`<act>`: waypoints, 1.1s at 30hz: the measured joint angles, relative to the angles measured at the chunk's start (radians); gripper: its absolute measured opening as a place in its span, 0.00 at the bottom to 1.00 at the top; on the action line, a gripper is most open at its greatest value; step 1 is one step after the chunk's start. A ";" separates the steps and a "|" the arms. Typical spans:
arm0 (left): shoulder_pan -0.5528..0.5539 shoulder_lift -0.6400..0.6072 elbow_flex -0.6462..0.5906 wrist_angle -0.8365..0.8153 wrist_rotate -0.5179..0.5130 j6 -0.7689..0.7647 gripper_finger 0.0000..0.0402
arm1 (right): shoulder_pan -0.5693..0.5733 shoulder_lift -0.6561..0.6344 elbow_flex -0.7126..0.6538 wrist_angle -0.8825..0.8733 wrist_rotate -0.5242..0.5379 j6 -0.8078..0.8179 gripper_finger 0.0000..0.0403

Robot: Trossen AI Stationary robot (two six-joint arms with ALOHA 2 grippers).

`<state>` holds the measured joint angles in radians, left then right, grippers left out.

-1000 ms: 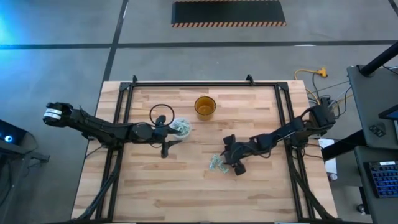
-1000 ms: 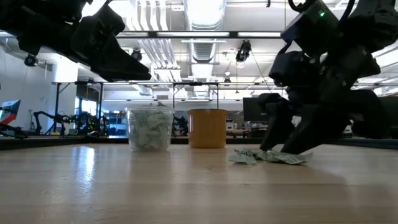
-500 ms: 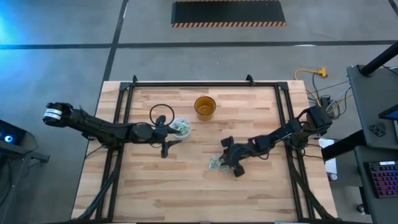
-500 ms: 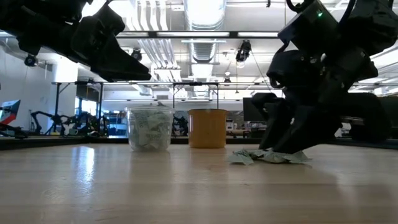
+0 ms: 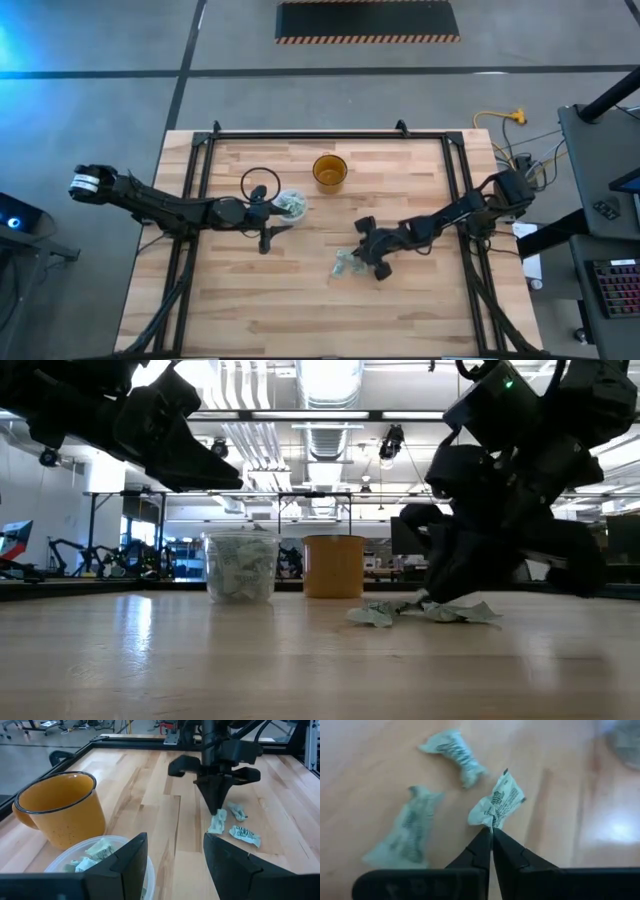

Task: Pick and place Stevia / Truvia into bins
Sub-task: Put the stevia packet into the transparent bin

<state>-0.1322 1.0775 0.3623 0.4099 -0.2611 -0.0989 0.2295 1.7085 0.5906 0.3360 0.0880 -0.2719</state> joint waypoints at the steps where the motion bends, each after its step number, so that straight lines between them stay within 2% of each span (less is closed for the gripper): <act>1: 0.000 0.000 0.000 0.000 0.000 0.000 0.44 | 0.000 -0.008 0.001 -0.001 0.016 -0.002 0.02; 7: 0.000 0.000 -0.001 0.000 0.000 0.000 0.44 | 0.000 -0.077 0.007 -0.040 0.098 -0.003 0.02; 10: 0.000 0.000 -0.001 0.000 0.000 0.000 0.44 | 0.000 -0.119 0.007 -0.034 0.103 -0.003 0.02; 18: 0.000 -0.016 0.002 -0.001 0.001 0.001 0.44 | -0.013 -0.187 0.008 0.062 0.183 -0.086 0.02; 21: -0.004 -0.050 0.003 -0.021 0.001 0.000 0.44 | -0.045 -0.195 0.008 0.126 0.185 -0.117 0.02; 26: -0.029 -0.147 0.004 -0.144 -0.002 0.000 0.44 | -0.101 -0.187 0.041 0.142 0.183 -0.121 0.02; 33: -0.101 -0.279 0.003 -0.246 -0.005 -0.001 0.44 | -0.156 -0.121 0.136 0.140 0.118 -0.157 0.02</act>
<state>-0.2337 0.7988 0.3656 0.1635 -0.2661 -0.1001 0.0731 1.5878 0.7265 0.4763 0.2056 -0.4290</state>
